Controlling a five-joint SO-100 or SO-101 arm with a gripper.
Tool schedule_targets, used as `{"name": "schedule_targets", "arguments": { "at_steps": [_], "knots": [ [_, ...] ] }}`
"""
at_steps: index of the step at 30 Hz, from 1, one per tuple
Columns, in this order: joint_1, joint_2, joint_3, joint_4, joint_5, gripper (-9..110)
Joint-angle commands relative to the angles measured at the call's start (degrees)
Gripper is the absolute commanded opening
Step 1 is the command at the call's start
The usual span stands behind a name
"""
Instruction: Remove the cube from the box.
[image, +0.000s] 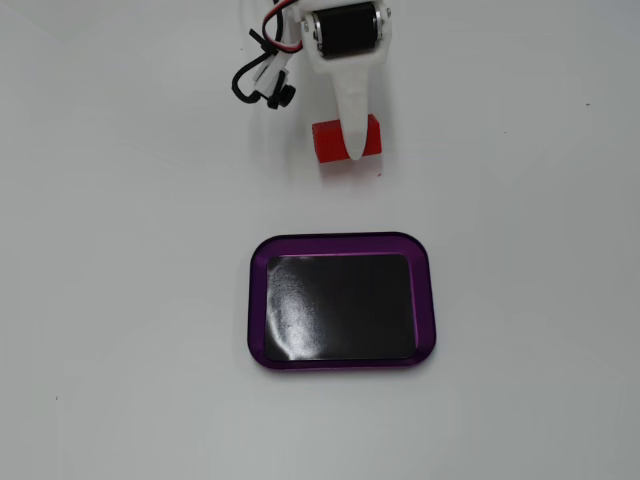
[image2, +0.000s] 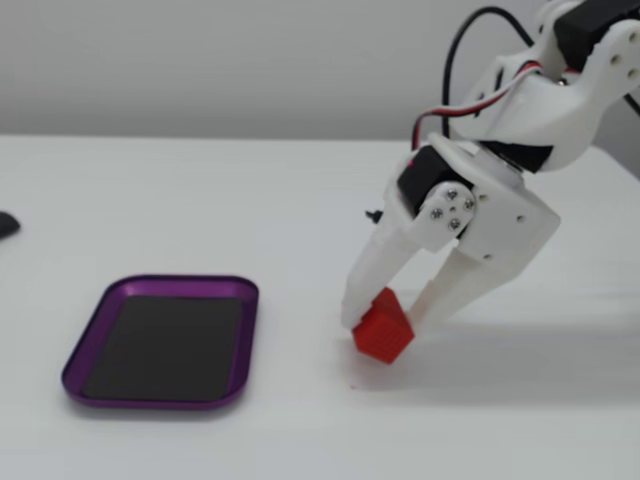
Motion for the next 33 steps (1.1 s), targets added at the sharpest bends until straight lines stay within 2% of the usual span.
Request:
{"name": "schedule_targets", "arguments": {
  "at_steps": [1, 11, 19, 26, 30, 33],
  "knots": [
    [0.1, 1.5, -0.2, -0.3, 0.1, 0],
    [0.1, 1.9, -0.2, -0.1, 0.3, 11],
    [0.5, 2.1, -0.2, -0.1, 0.4, 11],
    [11.6, 2.5, -1.6, -0.1, -0.2, 11],
    [13.2, 8.8, -3.0, 2.8, -0.2, 12],
    [13.1, 18.2, -3.1, 6.7, -0.1, 17]
  ]
}}
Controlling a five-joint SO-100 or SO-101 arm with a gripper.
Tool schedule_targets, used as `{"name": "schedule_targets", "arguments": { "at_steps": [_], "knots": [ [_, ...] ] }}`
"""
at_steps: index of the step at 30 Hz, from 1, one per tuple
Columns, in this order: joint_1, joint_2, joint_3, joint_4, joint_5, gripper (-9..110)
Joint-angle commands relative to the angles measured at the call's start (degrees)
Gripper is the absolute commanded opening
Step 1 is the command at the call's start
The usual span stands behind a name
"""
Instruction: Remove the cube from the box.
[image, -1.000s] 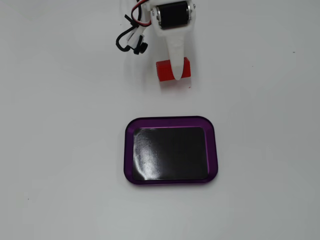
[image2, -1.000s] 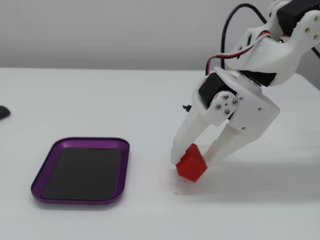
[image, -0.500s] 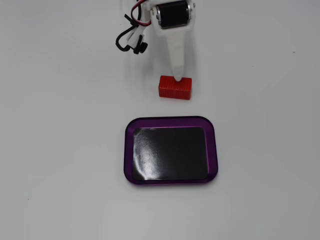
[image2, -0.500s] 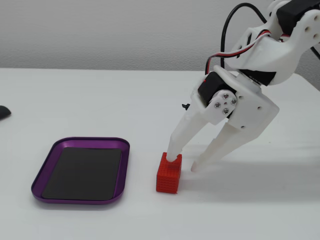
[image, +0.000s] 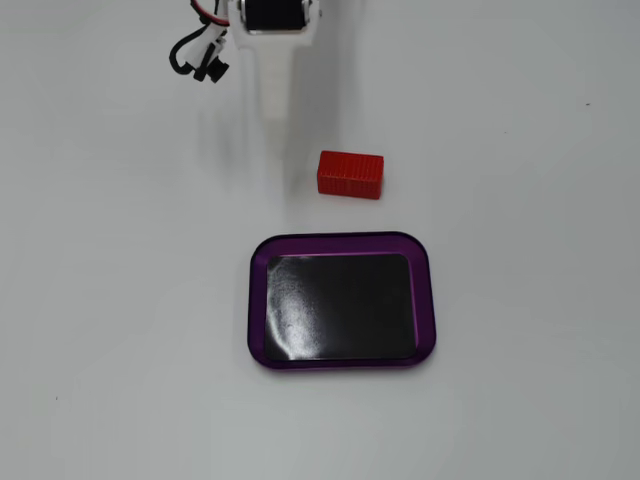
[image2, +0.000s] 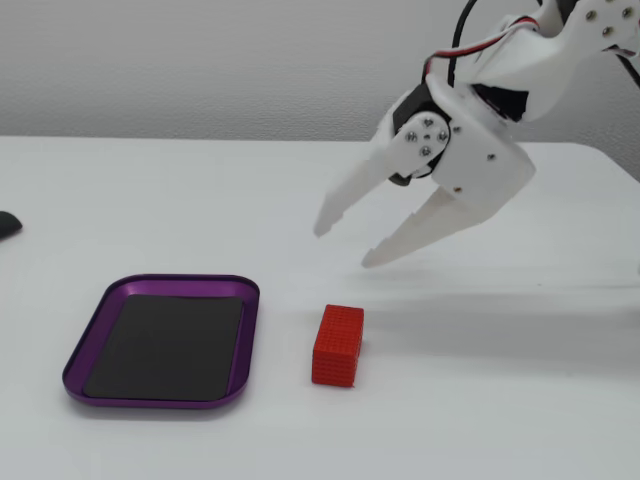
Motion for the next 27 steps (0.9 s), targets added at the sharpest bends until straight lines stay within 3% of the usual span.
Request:
{"name": "schedule_targets", "arguments": {
  "at_steps": [1, 6, 16, 27],
  "knots": [
    [0.4, 10.2, -2.2, 3.2, -0.1, 19],
    [0.8, 28.3, -0.7, 5.4, 0.1, 22],
    [0.7, 61.3, 20.4, 5.5, 0.5, 23],
    [0.4, 58.4, 31.6, 5.6, 1.0, 22]
  ]
}}
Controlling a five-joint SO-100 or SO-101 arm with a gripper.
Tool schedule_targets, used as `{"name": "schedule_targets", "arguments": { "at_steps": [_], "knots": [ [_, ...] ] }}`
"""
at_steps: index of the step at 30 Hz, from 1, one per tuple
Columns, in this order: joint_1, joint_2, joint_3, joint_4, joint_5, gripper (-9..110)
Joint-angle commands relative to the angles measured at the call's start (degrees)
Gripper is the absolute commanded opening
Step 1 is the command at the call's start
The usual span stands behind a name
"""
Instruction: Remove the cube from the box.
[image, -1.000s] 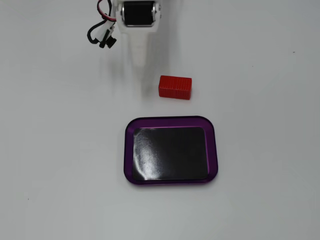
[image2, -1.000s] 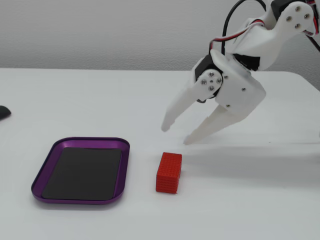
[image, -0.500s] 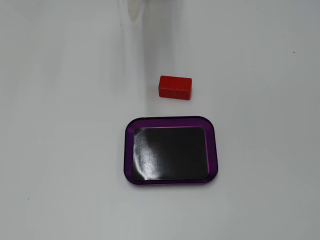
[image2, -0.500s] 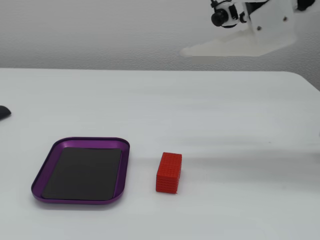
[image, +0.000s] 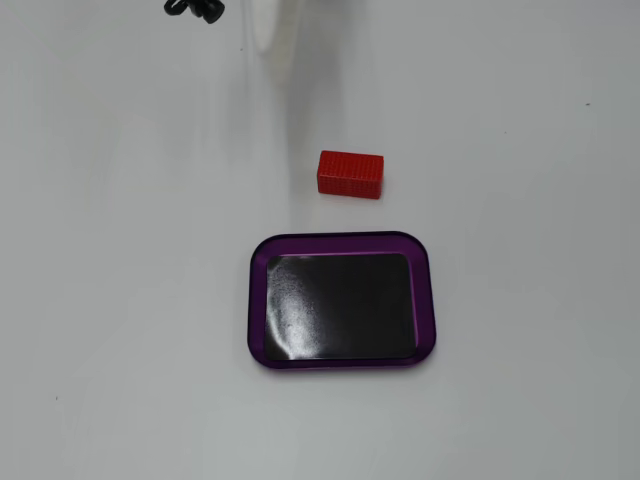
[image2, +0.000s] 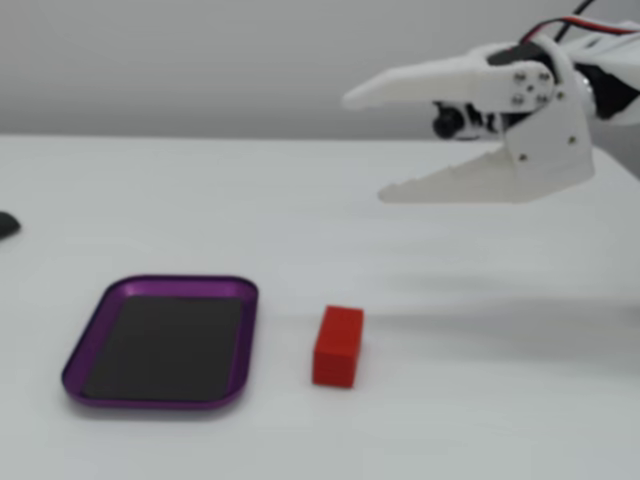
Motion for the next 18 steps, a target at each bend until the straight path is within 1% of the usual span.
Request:
{"name": "schedule_targets", "arguments": {
  "at_steps": [1, 3, 7, 11, 13, 16, 18],
  "knots": [
    [-0.2, 1.1, 1.8, 0.4, 0.4, 22],
    [-0.3, 1.1, 1.8, 1.9, 1.4, 22],
    [-2.0, 1.1, 1.8, 3.0, 8.4, 22],
    [-2.0, 1.1, 1.8, 4.2, 8.9, 21],
    [-2.0, 1.1, 1.8, 4.6, 8.7, 15],
    [-2.0, 1.1, 1.8, 4.7, 8.7, 0],
    [-1.8, 1.1, 1.8, 4.7, 9.0, 0]
  ]
}}
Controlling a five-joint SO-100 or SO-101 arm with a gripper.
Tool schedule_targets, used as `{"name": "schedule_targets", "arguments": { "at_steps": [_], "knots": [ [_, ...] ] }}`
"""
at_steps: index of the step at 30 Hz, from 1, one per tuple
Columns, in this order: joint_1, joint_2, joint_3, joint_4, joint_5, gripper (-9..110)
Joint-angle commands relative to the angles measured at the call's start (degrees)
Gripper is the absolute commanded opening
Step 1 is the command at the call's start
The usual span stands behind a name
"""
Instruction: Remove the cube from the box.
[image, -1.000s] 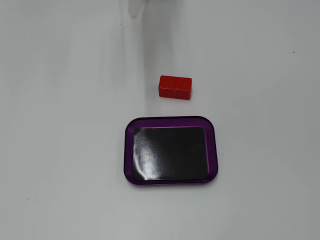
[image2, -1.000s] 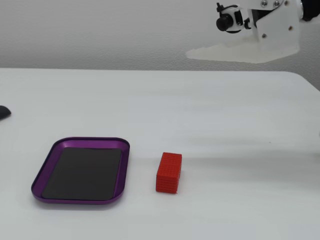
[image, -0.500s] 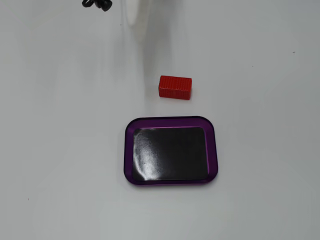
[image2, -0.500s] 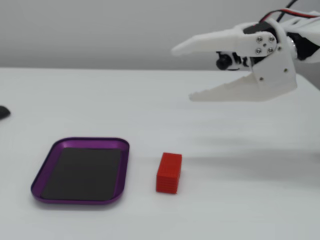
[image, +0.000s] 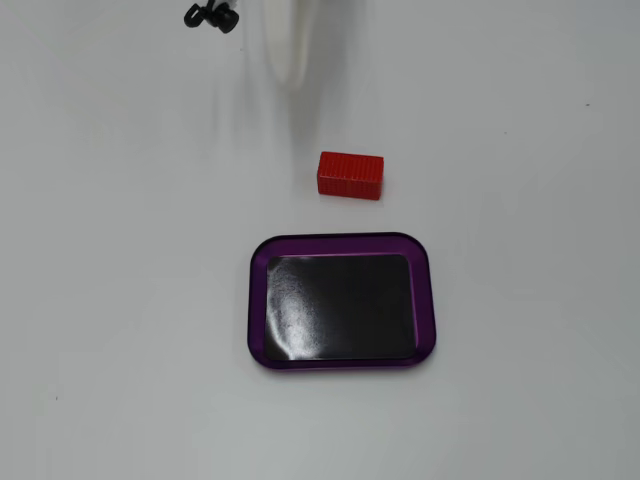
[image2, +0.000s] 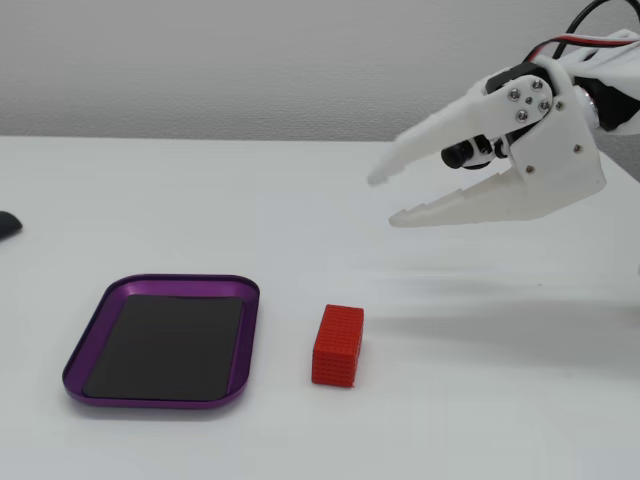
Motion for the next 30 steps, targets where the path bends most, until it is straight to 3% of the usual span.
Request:
{"name": "schedule_targets", "arguments": {
  "at_steps": [1, 30],
  "knots": [
    [0.2, 1.1, 0.3, 0.5, 0.3, 0],
    [0.3, 1.1, 0.3, 1.1, 0.3, 0]
  ]
}}
